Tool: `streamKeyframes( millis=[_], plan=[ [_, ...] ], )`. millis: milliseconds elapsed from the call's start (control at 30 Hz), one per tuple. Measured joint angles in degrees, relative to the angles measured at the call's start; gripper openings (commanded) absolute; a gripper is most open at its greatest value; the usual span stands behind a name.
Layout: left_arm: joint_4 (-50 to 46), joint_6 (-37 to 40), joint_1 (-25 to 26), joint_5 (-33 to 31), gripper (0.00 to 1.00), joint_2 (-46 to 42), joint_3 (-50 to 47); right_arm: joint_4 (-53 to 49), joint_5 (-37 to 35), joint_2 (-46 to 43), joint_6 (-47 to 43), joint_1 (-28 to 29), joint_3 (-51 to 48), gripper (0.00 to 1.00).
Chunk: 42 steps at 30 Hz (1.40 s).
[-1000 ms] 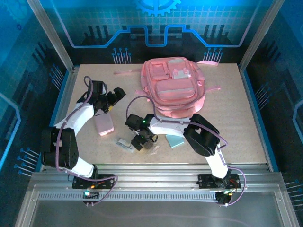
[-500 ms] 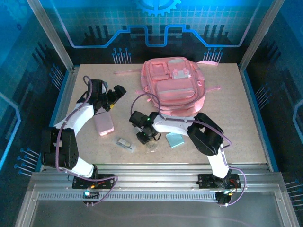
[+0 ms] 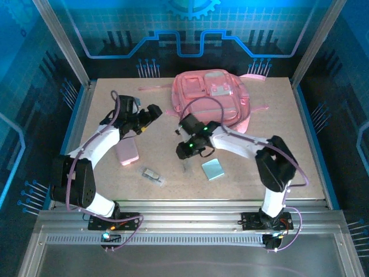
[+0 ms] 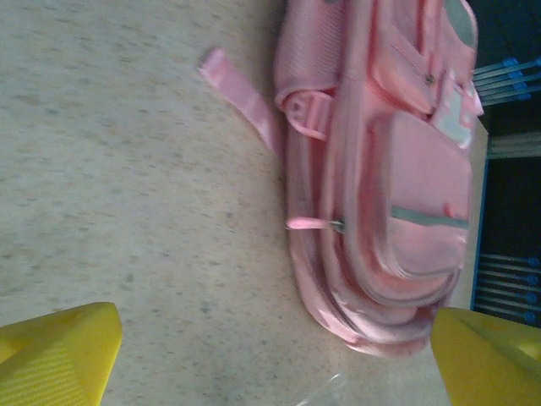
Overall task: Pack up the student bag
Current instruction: Pick up the loose stationery from the bottom-center of the table, then open the student bag at the top-center of the table.
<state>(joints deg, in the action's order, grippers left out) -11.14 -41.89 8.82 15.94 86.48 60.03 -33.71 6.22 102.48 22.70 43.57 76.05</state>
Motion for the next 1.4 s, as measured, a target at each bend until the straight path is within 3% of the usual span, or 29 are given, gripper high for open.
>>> streamKeyframes(
  millis=[267, 467, 567, 700, 833, 1033, 1200, 1400],
  plan=[
    [-1.3, 1.5, 12.1, -5.1, 0.89, 11.6, 14.3, 1.8, 4.9, -15.8, 0.9, -17.9, -5.4, 0.37],
    [-2.4, 1.3, 16.8, -6.3, 0.85, 23.3, 23.7, 4.3, 6.5, -20.6, 1.3, -28.2, -10.4, 0.12],
    [-3.8, 1.4, 17.9, -6.8, 0.85, 26.9, 26.9, 5.4, 7.6, -20.6, 1.3, -31.5, -12.7, 0.11],
    [-6.9, 2.2, 18.7, -8.9, 0.82, 29.4, 31.5, 6.8, 9.3, -20.7, 1.8, -34.1, -14.3, 0.1],
    [-10.6, 5.6, 20.0, -12.0, 0.77, 32.4, 38.3, 8.0, 10.3, -21.3, 2.4, -36.0, -15.3, 0.0],
    [-17.4, 11.1, 22.5, -15.3, 0.73, 40.0, 49.1, 8.3, 11.0, -23.8, 2.7, -38.8, -16.1, 0.0],
    [-23.9, 14.5, 23.9, -18.8, 0.78, 45.2, 54.7, 8.3, 10.8, -26.8, 2.8, -40.0, -16.2, 0.0],
    [-25.0, 16.4, 25.5, -24.3, 0.82, 43.3, 52.1, 8.3, 10.7, -28.3, 2.8, -40.2, -16.2, 0.0]
  ],
)
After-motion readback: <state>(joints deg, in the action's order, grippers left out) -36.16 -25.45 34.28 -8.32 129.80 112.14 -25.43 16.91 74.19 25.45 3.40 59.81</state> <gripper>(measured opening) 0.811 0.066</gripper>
